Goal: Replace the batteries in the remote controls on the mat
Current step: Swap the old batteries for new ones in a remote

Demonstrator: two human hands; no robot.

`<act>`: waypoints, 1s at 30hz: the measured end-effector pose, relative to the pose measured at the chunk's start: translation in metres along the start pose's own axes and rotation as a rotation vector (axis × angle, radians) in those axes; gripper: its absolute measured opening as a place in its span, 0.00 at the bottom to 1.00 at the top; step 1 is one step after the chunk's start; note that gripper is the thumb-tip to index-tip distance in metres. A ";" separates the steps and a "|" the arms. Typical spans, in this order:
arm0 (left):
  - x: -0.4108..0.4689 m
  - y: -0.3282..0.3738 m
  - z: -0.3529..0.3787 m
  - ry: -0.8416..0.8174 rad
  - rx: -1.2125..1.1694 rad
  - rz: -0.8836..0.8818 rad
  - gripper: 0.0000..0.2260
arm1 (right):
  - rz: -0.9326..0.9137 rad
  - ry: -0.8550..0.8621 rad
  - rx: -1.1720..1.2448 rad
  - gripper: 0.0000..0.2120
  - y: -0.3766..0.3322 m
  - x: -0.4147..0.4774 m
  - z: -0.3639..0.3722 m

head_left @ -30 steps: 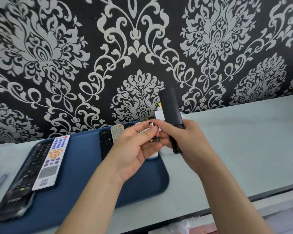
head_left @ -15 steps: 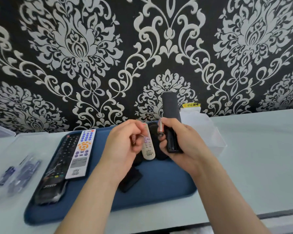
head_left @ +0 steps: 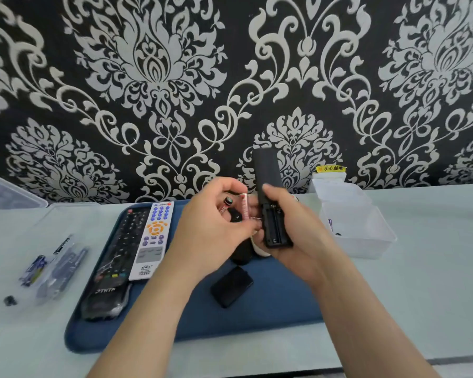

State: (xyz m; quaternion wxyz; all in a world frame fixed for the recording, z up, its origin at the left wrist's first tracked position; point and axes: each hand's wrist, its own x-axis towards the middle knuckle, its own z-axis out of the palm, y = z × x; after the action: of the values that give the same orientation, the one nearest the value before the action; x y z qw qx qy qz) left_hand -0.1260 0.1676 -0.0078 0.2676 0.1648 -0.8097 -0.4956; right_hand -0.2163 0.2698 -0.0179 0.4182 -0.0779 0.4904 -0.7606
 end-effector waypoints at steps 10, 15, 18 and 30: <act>-0.006 0.012 0.010 0.071 -0.381 -0.021 0.08 | -0.030 -0.021 0.176 0.21 0.003 0.000 0.007; -0.007 0.006 0.015 0.126 -0.083 0.100 0.10 | -0.049 0.023 0.132 0.20 0.002 -0.003 0.006; -0.006 0.002 0.018 0.131 0.074 0.200 0.10 | -0.079 0.054 0.103 0.20 0.004 -0.002 0.003; -0.006 -0.018 0.020 0.056 0.382 0.477 0.13 | -0.144 0.148 0.072 0.23 0.009 -0.002 0.001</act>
State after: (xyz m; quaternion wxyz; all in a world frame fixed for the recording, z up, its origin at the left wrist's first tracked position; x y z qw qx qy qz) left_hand -0.1332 0.1771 -0.0334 0.3626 0.0310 -0.8965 -0.2527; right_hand -0.2093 0.2692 -0.0237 0.3275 -0.0414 0.4857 -0.8094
